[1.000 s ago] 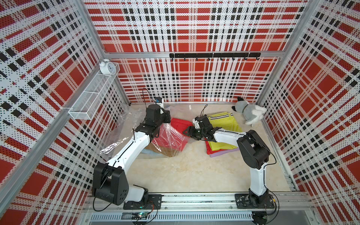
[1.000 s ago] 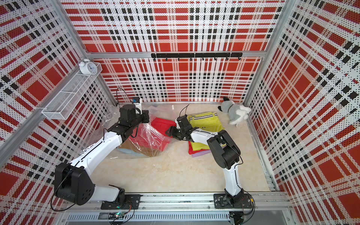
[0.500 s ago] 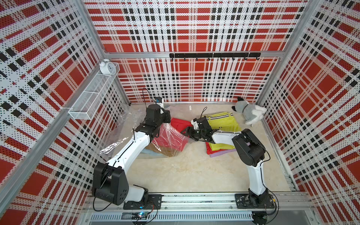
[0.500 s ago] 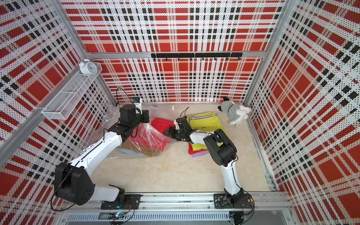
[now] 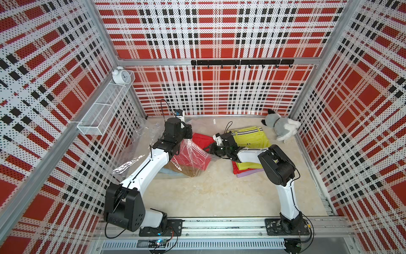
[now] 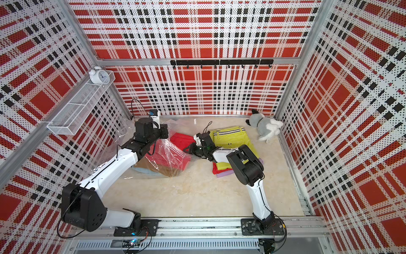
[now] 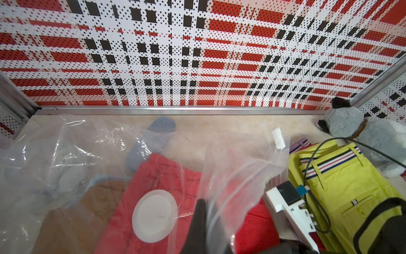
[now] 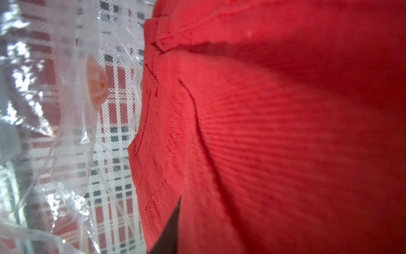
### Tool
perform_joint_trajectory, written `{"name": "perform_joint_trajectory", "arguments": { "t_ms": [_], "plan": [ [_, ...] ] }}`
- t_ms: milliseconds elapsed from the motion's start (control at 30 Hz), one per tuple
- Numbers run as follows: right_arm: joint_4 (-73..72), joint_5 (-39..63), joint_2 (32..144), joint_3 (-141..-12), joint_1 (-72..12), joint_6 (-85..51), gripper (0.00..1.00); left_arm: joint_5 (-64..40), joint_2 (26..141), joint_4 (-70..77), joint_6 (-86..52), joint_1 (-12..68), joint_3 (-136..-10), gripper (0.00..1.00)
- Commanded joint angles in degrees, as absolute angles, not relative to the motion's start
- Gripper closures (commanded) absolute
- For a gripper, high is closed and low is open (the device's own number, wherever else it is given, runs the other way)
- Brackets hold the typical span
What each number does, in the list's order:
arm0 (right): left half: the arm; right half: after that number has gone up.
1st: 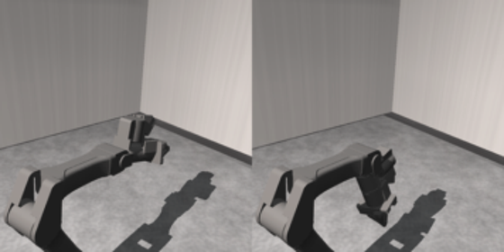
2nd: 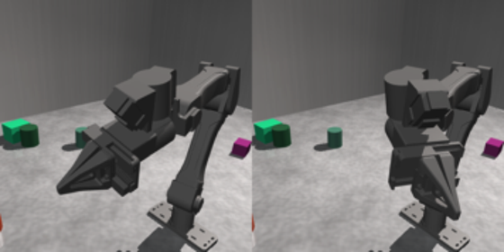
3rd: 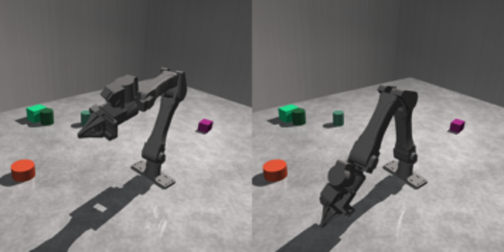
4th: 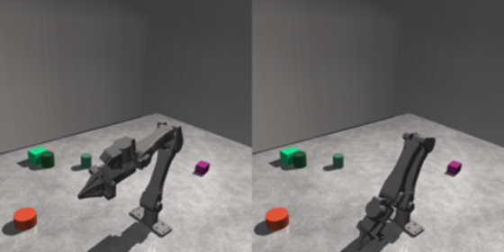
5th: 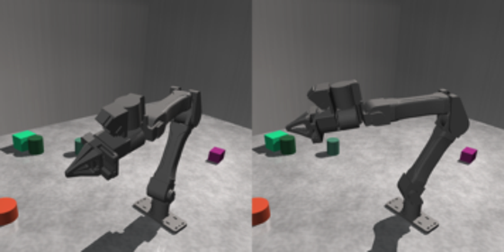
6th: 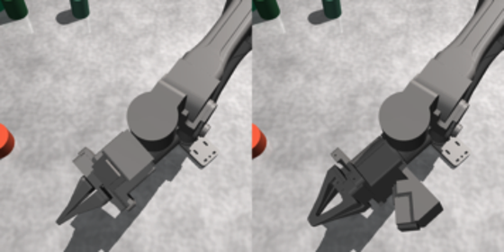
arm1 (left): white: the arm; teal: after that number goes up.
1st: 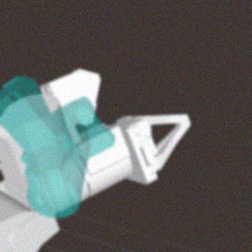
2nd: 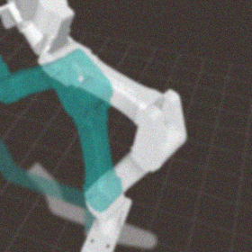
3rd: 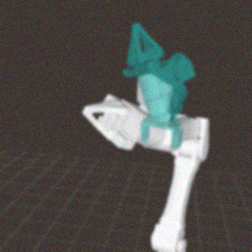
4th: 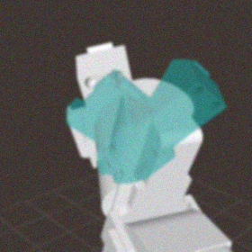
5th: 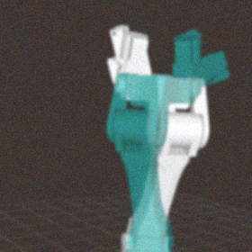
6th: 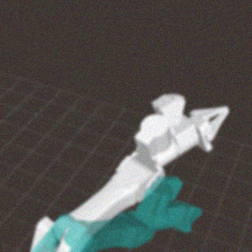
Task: Take the trousers out of the vacuum bag
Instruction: Take out the trousers from the vacuum bag.
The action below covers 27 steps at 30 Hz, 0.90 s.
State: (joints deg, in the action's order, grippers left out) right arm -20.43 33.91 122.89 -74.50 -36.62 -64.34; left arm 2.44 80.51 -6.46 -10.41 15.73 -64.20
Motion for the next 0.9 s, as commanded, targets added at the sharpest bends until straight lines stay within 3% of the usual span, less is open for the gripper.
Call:
{"name": "perform_joint_trajectory", "arguments": {
  "t_ms": [0,100,867],
  "plan": [
    [-23.9,34.9,120.8,-74.5,-37.4,-63.5,0.89,3.4,80.0,-3.5,-9.9,15.5,-64.9,1.0],
    [-22.6,34.4,119.2,-74.3,-37.1,-61.8,1.0,3.3,79.9,-3.6,-9.9,15.5,-64.9,1.0],
    [7.8,33.9,104.2,-86.5,-32.7,-41.1,1.0,3.6,79.7,-3.5,-9.9,15.4,-64.6,1.0]
  ]
}}
